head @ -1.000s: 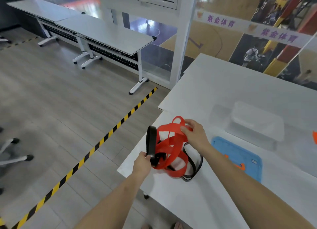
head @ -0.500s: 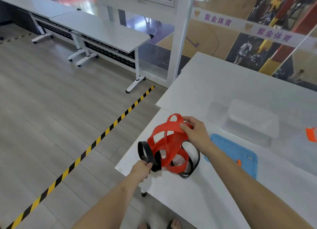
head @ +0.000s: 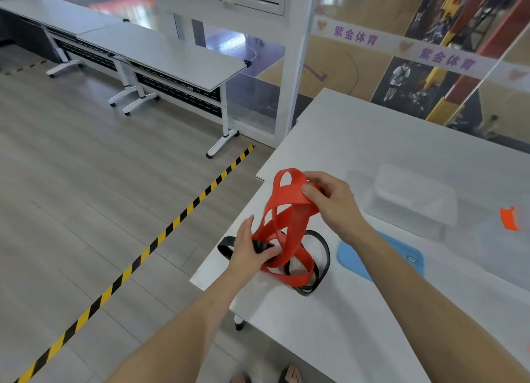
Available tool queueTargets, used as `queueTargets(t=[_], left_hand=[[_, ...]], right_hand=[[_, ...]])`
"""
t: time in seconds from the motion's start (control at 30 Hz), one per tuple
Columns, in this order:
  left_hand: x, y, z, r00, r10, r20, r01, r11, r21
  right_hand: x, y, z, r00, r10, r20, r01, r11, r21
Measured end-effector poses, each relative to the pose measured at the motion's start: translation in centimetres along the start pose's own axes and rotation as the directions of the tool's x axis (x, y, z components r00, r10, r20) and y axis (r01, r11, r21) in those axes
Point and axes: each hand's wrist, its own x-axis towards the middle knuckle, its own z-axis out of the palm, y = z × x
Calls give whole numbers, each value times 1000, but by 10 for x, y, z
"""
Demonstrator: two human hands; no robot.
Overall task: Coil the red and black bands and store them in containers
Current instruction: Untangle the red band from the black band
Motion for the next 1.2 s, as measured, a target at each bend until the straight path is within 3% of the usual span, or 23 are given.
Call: queueTargets(t=[0.17,0.3,0.4,0.6,0.8,0.87,0.97,1.07,1.2], left_hand=[[8,56,18,993,106,48,-101,990,-98],[6,59,25,996,84,-44,-88,991,-105],[0,53,19,993,40,-108,-63,975,-214],[-5,46,-1,993,-107,-46,88,948,-307],[2,45,-7,985,-164,-60,123,894,-431],[4,44,-11,980,-177,-96,118,891,-438],[11,38,-18,956,-250,-156,132,838,-530],[11,47,-28,947,-260,-190,91,782,-617],[12,55,-45,949,-220,-227,24,767,-641]], right_hand=[[-4,0,11,1000,1,16,-2,997,78],[-4,8,15,999,38,27,-41,988,150],[-3,23,9,995,87,44,-93,985,148],[-2,52,1,973,219,72,-230,926,301],[-2,91,17,950,297,92,-310,882,354],[-5,114,20,943,323,83,-333,902,275],[-18,161,26,914,393,100,-385,918,-90],[-45,213,33,843,509,173,-384,796,-468],[-71,256,39,817,548,178,-264,631,-730]])
